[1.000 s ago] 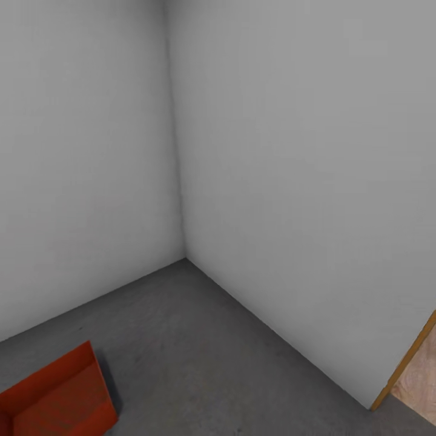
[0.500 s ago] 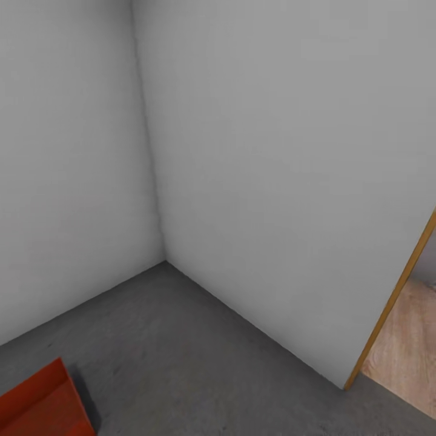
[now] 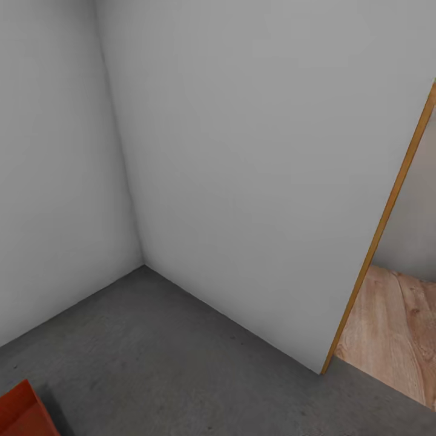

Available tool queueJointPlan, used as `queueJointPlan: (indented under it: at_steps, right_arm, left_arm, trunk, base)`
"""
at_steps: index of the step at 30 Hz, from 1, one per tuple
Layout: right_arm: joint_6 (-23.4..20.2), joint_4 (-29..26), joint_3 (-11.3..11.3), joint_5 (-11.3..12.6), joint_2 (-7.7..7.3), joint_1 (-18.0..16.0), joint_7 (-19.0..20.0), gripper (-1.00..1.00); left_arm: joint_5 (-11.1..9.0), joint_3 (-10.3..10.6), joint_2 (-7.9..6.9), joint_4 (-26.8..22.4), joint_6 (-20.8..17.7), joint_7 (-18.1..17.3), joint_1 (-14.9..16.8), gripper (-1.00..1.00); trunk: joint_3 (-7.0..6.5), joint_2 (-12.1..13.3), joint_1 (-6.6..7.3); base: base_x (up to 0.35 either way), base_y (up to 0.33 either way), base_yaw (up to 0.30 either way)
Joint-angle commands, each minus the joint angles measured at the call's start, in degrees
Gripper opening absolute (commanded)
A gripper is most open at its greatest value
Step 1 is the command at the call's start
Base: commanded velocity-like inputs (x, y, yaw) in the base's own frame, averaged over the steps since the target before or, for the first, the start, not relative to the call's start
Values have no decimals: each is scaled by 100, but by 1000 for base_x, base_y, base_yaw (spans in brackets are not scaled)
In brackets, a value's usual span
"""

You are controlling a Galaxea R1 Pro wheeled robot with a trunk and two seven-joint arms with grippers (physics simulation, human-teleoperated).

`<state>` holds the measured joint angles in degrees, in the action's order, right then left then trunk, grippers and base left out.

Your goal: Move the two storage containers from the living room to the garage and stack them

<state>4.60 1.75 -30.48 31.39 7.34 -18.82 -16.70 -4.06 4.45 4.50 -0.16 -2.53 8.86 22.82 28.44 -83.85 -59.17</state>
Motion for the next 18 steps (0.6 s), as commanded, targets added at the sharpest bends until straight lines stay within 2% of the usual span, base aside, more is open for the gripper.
queueJointPlan:
  at_steps: [1, 18]
  right_arm:
    - [33, 19, -44, 60, 8, -7, 0, 100]
    - [32, 19, -38, 60, -21, 106, 9, 100]
  left_arm:
    - [-42, 48, 0, -2, -20, 19, 3, 100]
    - [-42, 47, -9, -2, -20, 19, 2, 100]
  trunk:
    - [6, -3, 0]
    - [6, -3, 0]
  base:
    - [0, 0, -249]
    - [0, 0, -249]
